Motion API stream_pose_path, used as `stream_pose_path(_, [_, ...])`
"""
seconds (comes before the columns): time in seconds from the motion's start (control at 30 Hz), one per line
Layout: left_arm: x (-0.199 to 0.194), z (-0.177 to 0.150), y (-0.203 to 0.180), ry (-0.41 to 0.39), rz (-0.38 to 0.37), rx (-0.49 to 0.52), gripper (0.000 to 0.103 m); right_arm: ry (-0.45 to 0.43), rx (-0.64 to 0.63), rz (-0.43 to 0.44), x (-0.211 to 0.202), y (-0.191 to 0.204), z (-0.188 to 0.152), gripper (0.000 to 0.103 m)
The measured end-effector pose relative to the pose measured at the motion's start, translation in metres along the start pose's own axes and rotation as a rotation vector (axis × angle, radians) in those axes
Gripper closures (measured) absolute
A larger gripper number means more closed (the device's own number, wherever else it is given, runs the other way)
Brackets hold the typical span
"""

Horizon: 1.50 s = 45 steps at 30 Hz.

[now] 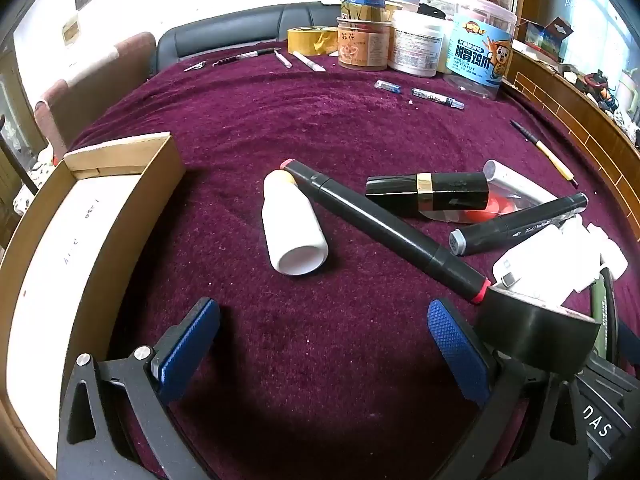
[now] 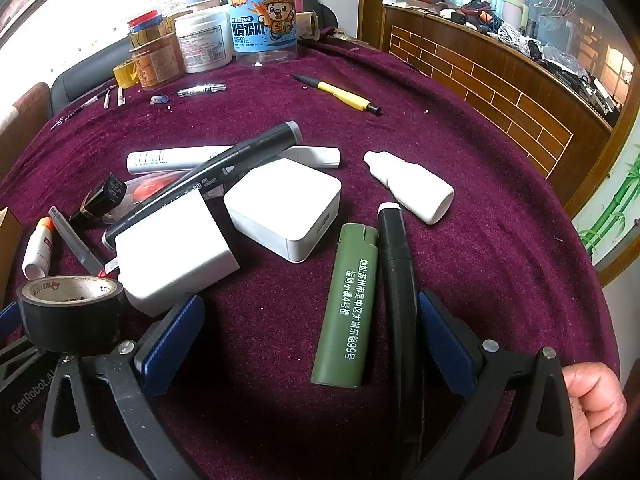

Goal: Organize rigid objects

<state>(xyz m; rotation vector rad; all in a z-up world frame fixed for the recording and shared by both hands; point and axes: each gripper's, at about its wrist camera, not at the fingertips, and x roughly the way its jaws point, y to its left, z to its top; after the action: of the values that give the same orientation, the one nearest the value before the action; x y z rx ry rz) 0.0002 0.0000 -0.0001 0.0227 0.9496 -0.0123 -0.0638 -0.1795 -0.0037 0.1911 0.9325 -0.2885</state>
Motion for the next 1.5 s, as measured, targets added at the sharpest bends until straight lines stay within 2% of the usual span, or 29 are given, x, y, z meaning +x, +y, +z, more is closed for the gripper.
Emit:
stream_pose_path(0.63, [0.000, 0.000, 0.000, 0.002, -0.001, 0.000, 0.001, 0.001, 0.000, 0.001, 0.000, 0.000, 0.000, 0.000])
stream_pose_path(0.77, [-0.002, -0.002, 0.003, 0.042, -0.044, 0.060, 0.001, 0.001, -0.001, -0.001, 0.000, 0.001, 0.000, 0.000])
stream_pose_path(1.13, [-0.008, -0.011, 0.002, 0.004, -0.042, 0.056, 0.001, 0.001, 0.000, 0.000, -0.001, 0.001, 0.000, 0.000])
stream_pose_path(1.5, [-0.008, -0.012, 0.001, 0.002, -0.039, 0.056, 0.001, 0.001, 0.009, -0.003, -0.002, 0.002, -0.001, 0.000])
